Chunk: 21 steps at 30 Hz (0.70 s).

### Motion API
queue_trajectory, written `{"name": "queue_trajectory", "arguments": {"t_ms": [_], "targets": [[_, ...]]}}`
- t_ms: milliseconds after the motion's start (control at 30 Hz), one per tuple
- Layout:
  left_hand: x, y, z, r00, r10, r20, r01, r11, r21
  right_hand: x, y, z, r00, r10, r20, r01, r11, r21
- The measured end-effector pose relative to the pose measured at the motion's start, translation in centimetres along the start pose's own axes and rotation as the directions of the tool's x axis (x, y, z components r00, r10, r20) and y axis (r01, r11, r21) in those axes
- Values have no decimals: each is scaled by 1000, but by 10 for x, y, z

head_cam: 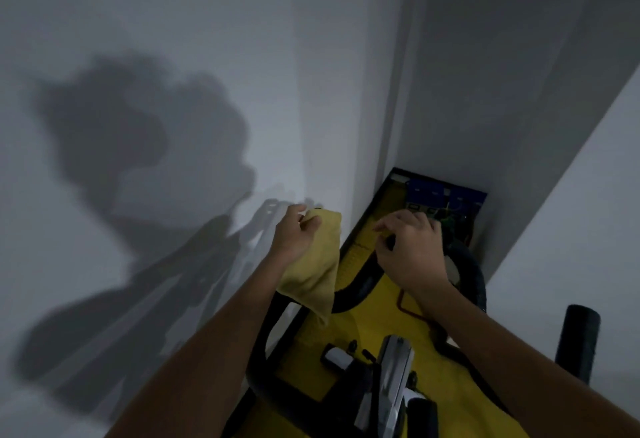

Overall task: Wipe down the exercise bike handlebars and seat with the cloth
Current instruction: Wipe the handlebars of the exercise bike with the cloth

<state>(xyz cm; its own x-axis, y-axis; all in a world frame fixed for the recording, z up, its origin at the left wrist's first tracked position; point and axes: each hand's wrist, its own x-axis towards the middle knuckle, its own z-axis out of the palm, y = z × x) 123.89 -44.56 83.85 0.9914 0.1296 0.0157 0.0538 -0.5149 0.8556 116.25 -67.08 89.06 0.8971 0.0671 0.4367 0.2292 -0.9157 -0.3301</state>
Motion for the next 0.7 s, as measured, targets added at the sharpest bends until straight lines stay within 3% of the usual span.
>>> {"name": "queue_trajectory", "arguments": {"t_ms": [133, 267, 367, 700], "targets": [[-5, -13, 14, 995, -70, 65, 65, 995, 71, 8, 26, -7, 982, 32, 187, 6, 979, -202], [-20, -27, 18, 1000, -1, 0, 1, 988, 152, 12, 35, -11, 954, 7, 298, 73, 964, -257], [-35, -42, 15, 999, 29, -22, -23, 978, 206, 11, 30, -7, 941, 12, 338, 100, 945, -310], [-66, -81, 5, 992, -104, 66, 79, 947, 311, 11, 23, -3, 934, 10, 357, 134, 917, -376]]}}
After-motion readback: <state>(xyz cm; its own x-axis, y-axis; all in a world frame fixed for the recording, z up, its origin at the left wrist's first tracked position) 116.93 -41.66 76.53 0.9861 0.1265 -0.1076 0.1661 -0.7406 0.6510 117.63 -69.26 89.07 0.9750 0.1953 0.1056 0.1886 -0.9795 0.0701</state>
